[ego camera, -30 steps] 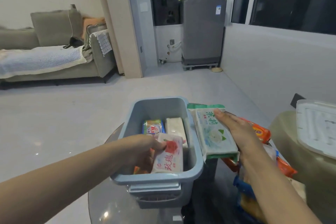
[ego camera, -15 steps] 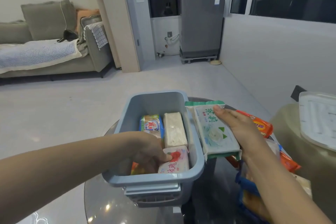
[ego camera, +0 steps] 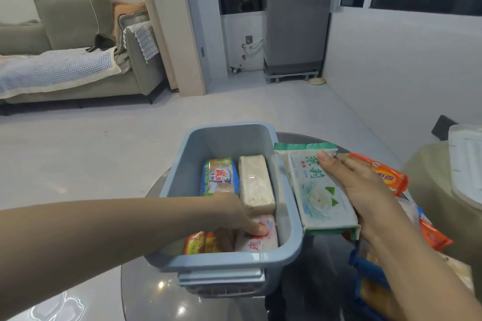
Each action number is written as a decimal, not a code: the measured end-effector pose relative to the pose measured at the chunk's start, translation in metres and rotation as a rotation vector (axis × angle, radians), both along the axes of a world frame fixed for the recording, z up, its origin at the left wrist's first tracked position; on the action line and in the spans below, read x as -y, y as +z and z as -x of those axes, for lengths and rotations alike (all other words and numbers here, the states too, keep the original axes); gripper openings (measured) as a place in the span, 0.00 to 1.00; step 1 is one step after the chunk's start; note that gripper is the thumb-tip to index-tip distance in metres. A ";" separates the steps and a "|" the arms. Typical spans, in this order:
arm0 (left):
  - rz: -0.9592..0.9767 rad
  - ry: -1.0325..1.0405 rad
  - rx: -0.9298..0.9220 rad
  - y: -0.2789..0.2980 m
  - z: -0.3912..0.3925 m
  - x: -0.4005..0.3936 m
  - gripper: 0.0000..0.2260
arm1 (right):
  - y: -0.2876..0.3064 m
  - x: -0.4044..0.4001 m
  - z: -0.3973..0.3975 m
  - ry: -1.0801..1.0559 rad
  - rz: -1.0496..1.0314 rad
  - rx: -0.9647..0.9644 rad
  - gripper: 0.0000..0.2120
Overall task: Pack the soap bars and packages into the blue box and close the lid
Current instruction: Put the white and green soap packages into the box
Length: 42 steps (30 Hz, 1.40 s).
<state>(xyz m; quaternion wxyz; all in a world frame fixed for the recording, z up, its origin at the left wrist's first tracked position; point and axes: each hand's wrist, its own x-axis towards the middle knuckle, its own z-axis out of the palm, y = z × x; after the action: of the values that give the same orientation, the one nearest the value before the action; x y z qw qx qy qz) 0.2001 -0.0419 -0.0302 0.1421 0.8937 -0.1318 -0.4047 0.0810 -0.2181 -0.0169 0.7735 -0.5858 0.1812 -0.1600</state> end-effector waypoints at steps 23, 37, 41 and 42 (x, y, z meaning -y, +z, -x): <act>-0.100 -0.276 0.140 0.012 0.002 0.005 0.24 | 0.004 -0.002 0.001 -0.016 0.007 -0.006 0.18; 0.891 0.031 -0.072 0.085 0.043 0.001 0.19 | 0.032 -0.015 0.015 -0.079 0.039 0.067 0.22; 1.000 0.088 -0.126 0.088 0.051 0.007 0.15 | 0.038 -0.025 0.012 -0.039 -0.103 0.123 0.15; 1.003 0.099 -0.105 0.089 0.048 0.004 0.12 | 0.037 -0.029 0.011 -0.009 -0.119 0.135 0.14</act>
<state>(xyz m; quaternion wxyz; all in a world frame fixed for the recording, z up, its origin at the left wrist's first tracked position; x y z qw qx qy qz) 0.1518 -0.0463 0.0586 0.5794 0.6990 -0.2600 -0.3289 0.0702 -0.1888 0.0204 0.8166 -0.5259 0.1407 -0.1916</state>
